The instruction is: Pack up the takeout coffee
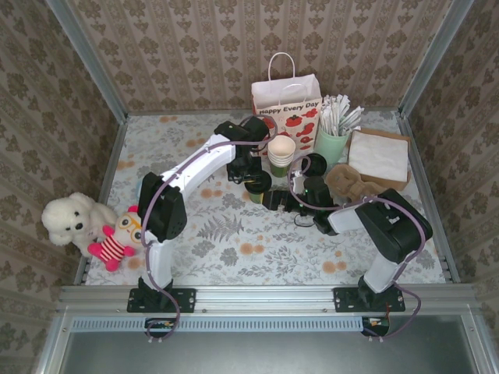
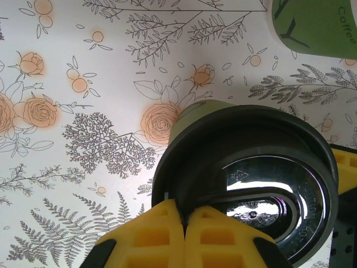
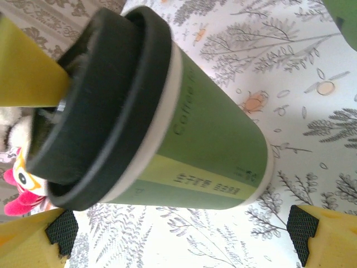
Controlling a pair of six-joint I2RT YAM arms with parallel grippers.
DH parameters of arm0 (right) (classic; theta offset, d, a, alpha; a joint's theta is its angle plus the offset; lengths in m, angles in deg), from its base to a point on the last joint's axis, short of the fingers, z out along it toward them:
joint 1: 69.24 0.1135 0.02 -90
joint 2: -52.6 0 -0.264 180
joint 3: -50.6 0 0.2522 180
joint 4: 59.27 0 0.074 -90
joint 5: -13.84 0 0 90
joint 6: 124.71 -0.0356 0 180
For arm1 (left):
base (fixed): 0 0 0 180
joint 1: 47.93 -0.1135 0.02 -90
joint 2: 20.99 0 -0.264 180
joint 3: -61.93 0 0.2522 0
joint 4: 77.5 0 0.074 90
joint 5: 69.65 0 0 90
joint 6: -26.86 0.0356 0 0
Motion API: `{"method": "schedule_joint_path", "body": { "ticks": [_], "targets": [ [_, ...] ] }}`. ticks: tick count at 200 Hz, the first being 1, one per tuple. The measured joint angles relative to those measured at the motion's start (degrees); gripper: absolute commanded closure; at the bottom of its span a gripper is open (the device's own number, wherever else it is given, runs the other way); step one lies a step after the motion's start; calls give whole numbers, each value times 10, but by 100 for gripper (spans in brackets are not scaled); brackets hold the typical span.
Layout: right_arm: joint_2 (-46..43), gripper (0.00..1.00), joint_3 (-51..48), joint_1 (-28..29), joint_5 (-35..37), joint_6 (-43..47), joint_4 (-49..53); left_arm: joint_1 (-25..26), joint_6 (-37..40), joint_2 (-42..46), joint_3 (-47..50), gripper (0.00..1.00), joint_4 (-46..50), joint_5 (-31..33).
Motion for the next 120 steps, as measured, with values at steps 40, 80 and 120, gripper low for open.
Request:
{"method": "schedule_joint_path", "body": {
  "ticks": [40,80,120],
  "targets": [
    [-12,0,3,0,-8,0,-3,0,2,0,0,100,0,-2],
    [6,1,7,0,3,0,-17,0,2,-1,0,100,0,-5],
    [16,1,10,4,8,0,-32,-1,8,-1,0,100,-4,-6]
  ]
}}
